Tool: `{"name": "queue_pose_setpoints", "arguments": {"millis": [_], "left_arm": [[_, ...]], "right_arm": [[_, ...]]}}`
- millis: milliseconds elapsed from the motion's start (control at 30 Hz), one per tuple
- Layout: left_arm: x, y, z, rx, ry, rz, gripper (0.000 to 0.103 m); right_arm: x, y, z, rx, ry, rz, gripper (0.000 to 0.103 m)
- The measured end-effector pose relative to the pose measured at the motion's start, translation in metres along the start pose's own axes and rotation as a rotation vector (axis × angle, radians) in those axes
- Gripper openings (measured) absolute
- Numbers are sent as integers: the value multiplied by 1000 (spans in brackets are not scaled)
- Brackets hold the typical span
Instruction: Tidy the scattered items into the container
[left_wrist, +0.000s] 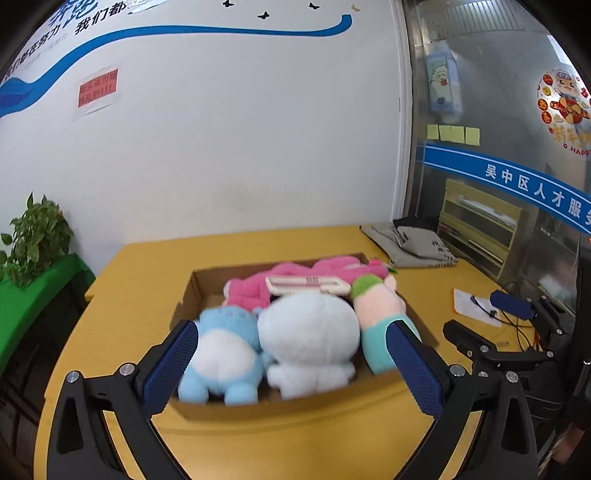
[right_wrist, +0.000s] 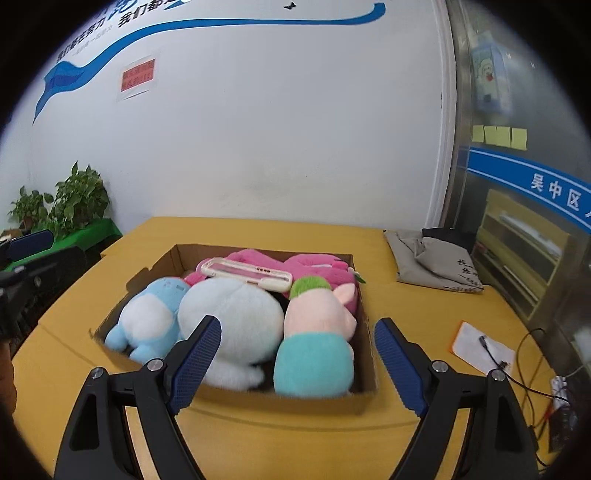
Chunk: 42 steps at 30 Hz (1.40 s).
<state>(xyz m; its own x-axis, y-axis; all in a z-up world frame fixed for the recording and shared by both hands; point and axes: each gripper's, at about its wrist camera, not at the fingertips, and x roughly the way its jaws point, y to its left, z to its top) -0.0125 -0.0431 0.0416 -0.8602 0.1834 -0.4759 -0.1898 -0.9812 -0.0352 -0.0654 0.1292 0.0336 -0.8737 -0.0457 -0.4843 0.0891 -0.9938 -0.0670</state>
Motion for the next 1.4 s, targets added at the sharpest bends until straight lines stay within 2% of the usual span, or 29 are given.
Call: {"name": "queue_pose_setpoints", "arguments": {"millis": [200, 400, 1400], "left_arm": [[-19, -9, -36, -61, 64, -22, 103], [-30, -15, -51, -71, 81, -22, 103], [-6, -17, -66, -86, 149, -23, 103]], "right_arm": [[-27, 8, -30, -17, 28, -7, 85], [-43, 9, -40, -7, 32, -16, 85], [-26, 15, -54, -13, 90, -7, 85]]}}
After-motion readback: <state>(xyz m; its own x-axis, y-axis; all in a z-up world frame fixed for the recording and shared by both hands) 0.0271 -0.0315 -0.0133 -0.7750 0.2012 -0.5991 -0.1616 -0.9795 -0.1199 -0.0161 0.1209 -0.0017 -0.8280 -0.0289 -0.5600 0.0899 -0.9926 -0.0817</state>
